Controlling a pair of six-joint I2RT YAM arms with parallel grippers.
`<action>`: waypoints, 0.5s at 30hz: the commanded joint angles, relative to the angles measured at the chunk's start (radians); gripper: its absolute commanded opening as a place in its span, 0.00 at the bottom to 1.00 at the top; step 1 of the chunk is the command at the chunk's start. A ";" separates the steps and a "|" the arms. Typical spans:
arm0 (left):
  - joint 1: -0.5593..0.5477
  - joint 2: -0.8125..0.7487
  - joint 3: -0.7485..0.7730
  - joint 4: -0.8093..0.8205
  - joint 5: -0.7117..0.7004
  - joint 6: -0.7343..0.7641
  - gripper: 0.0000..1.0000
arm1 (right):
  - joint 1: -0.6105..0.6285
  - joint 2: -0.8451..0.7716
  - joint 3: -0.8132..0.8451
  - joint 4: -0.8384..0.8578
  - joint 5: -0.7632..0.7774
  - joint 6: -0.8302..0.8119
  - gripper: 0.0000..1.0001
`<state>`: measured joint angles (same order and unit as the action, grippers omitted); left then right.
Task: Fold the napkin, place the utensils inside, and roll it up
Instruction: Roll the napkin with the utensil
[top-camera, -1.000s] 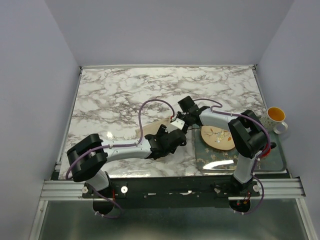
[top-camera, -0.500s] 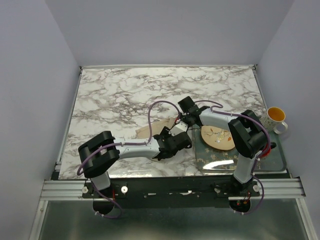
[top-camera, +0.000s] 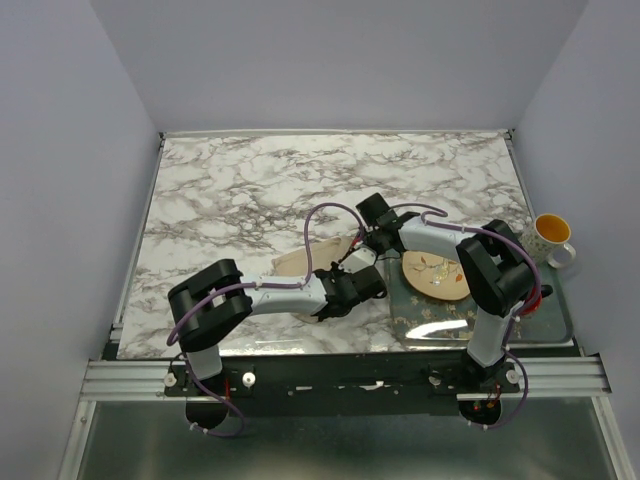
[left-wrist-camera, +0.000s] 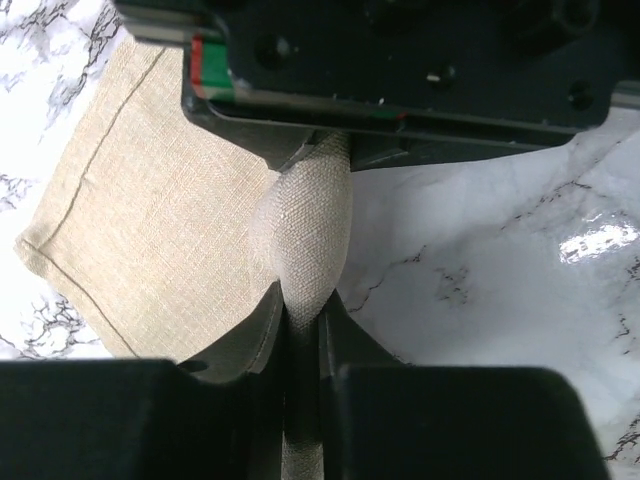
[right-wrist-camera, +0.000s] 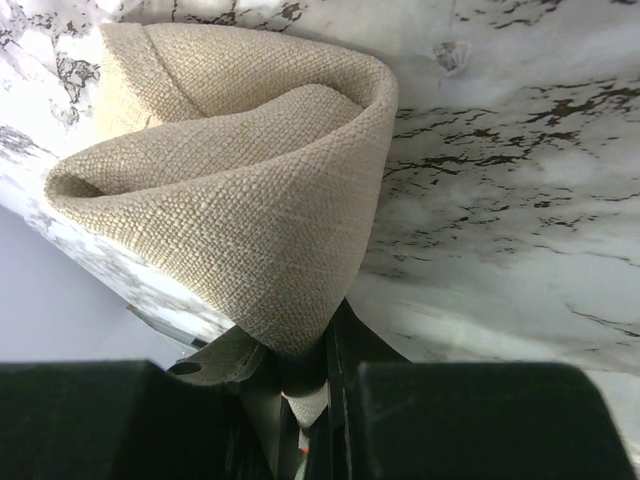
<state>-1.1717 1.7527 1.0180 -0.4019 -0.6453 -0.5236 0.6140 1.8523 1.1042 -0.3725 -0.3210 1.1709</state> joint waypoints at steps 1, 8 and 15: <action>-0.003 -0.009 0.007 -0.018 -0.005 -0.024 0.12 | 0.004 0.008 0.029 -0.025 -0.026 0.016 0.01; 0.010 -0.056 -0.019 -0.011 0.050 -0.053 0.00 | 0.003 -0.002 0.063 -0.016 -0.029 -0.063 0.40; 0.095 -0.189 -0.101 0.049 0.173 -0.076 0.00 | -0.008 -0.039 0.042 0.012 -0.024 -0.148 0.70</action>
<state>-1.1324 1.6714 0.9672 -0.3981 -0.5697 -0.5621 0.6136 1.8511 1.1416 -0.3809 -0.3420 1.0966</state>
